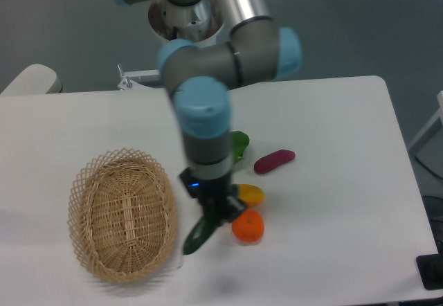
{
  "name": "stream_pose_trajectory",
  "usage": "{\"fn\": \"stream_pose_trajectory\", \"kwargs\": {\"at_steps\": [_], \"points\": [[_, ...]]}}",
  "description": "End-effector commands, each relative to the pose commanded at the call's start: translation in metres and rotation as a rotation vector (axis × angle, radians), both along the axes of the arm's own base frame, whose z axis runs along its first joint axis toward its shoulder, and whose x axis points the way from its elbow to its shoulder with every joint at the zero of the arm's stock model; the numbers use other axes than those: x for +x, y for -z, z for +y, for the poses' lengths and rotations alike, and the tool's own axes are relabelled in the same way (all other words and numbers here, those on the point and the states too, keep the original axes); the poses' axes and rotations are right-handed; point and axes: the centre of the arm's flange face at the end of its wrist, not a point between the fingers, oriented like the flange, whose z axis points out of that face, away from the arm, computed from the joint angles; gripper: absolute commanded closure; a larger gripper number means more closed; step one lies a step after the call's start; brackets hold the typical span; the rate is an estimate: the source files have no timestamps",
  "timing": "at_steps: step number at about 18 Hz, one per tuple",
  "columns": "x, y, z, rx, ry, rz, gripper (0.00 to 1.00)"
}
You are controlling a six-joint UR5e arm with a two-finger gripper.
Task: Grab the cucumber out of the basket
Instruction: 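Carry the cucumber away from the basket toward the tangerine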
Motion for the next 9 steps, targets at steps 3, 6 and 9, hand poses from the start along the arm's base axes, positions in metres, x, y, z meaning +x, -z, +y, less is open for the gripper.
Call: {"fn": "stream_pose_trajectory", "kwargs": {"at_steps": [3, 6, 9], "points": [[-0.023, -0.001, -0.017, 0.017, 0.025, -0.006, 0.72], [-0.032, -0.001, -0.026, 0.007, 0.045, -0.006, 0.71], [-0.037, -0.003, -0.029, 0.005, 0.066, 0.0, 0.72]]}}
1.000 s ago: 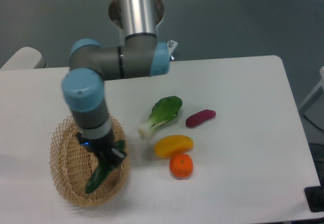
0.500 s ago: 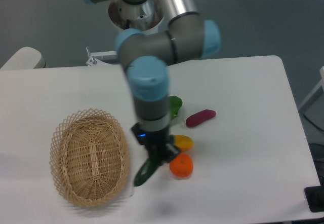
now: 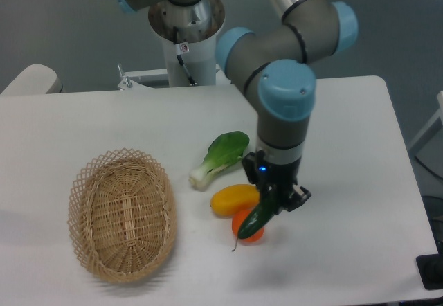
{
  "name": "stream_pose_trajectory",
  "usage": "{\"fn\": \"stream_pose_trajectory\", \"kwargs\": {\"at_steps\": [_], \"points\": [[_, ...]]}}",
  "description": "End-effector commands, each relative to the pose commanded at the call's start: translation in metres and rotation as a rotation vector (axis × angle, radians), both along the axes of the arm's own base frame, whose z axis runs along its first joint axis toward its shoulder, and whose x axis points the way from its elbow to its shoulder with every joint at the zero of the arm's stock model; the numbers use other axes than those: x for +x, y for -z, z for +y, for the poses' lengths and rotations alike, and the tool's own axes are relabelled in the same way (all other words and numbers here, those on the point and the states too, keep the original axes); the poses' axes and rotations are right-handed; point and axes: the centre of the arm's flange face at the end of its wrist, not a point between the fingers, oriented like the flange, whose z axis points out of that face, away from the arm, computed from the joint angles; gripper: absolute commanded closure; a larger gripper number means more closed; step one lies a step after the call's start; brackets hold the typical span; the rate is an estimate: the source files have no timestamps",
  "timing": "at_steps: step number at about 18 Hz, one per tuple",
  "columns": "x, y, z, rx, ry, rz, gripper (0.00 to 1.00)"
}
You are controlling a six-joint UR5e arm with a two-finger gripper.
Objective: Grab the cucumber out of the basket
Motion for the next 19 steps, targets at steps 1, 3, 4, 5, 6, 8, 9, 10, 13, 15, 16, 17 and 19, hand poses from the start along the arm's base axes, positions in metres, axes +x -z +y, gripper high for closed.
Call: {"fn": "stream_pose_trajectory", "kwargs": {"at_steps": [1, 3, 4, 5, 6, 8, 9, 10, 13, 15, 16, 17, 19], "points": [[0.001, -0.001, 0.0005, 0.001, 0.003, 0.002, 0.72], [0.0022, 0.0, 0.002, -0.001, 0.006, 0.001, 0.72], [0.0032, 0.0008, 0.0025, -0.002, 0.007, 0.0, 0.71], [0.004, 0.0008, 0.0032, -0.002, 0.009, 0.0, 0.71], [0.0047, 0.0008, 0.0038, -0.003, 0.01, 0.001, 0.71], [0.0064, 0.0008, 0.0054, -0.002, 0.014, 0.0, 0.72], [0.0066, -0.0003, 0.0052, -0.001, 0.014, 0.001, 0.72], [0.0066, -0.0003, 0.0052, -0.001, 0.014, 0.001, 0.72], [0.0093, 0.0007, 0.007, -0.003, 0.018, -0.001, 0.72], [0.0095, 0.0014, 0.0069, -0.004, 0.017, -0.003, 0.72], [0.0098, 0.0022, 0.0067, -0.005, 0.017, -0.004, 0.72], [0.0095, 0.0014, 0.0069, -0.004, 0.017, -0.003, 0.72], [0.0098, 0.0004, 0.0067, -0.003, 0.017, -0.002, 0.72]]}}
